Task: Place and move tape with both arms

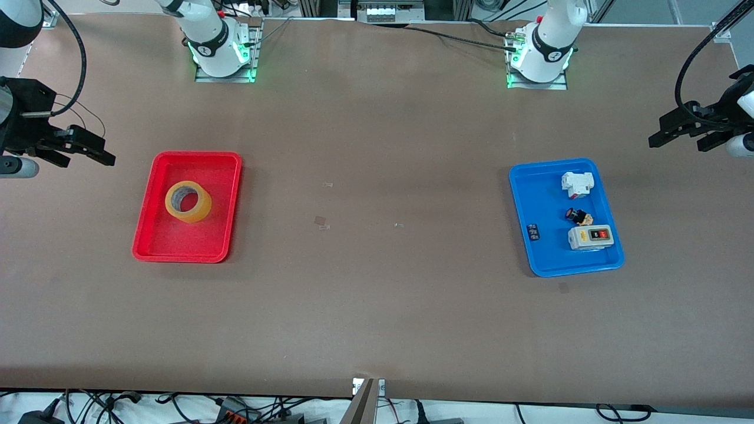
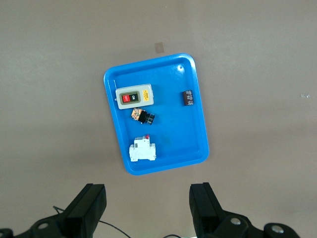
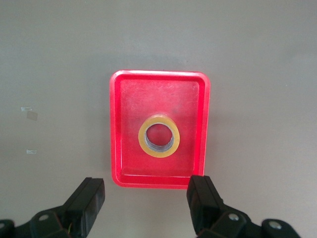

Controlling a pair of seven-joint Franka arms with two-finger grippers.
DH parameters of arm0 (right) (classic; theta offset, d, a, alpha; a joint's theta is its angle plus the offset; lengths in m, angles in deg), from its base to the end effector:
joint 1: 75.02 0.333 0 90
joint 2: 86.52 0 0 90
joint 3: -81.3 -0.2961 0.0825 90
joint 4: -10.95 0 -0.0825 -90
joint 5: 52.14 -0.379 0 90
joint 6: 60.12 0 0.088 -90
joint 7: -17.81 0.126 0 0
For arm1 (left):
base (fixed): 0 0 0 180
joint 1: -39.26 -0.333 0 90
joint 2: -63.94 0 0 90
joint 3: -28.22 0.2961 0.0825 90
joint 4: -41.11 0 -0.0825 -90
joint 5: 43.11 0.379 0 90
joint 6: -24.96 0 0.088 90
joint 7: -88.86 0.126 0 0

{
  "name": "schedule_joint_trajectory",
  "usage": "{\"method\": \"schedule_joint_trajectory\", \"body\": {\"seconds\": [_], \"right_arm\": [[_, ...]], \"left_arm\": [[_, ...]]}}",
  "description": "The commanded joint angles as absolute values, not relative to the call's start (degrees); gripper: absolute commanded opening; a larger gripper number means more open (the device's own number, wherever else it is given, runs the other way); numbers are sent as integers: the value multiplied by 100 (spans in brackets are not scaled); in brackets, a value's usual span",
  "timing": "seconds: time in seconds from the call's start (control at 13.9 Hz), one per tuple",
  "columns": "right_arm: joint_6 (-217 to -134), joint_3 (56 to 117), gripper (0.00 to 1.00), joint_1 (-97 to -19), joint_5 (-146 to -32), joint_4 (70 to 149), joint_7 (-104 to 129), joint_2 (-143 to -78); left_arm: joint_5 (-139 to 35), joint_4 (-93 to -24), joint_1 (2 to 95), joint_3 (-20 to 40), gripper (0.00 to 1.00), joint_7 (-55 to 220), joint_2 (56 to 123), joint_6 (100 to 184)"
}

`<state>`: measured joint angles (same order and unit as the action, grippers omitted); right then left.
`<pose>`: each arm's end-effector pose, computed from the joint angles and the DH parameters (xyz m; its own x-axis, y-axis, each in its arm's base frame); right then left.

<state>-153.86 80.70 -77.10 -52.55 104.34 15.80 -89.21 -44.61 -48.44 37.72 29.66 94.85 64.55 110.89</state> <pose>0.5645 -0.0138 0.5373 0.9991 0.0088 -0.0405 0.0085 -0.9999 -0.0090 0.5428 0.0247 0.5775 0.9960 -0.0544 -0.0706 -0.0522 -0.9981 0.0335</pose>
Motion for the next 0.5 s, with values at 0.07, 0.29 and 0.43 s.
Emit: {"method": "schedule_joint_trajectory", "body": {"seconds": [0.07,0.29,0.43], "right_arm": [[-15364,7980,100,-7784,-5302,10473,1465,-8819],[-15364,8365,100,-7468,-5302,10473,1474,-8819],[-15355,8402,100,-7467,-5302,10473,1474,-8811]], "left_arm": [[-4513,-4731,3751,2971,100,9466,6456,10969],[-4513,-4731,3751,2971,100,9466,6456,10969],[-4513,-4731,3751,2971,100,9466,6456,10969]]}}
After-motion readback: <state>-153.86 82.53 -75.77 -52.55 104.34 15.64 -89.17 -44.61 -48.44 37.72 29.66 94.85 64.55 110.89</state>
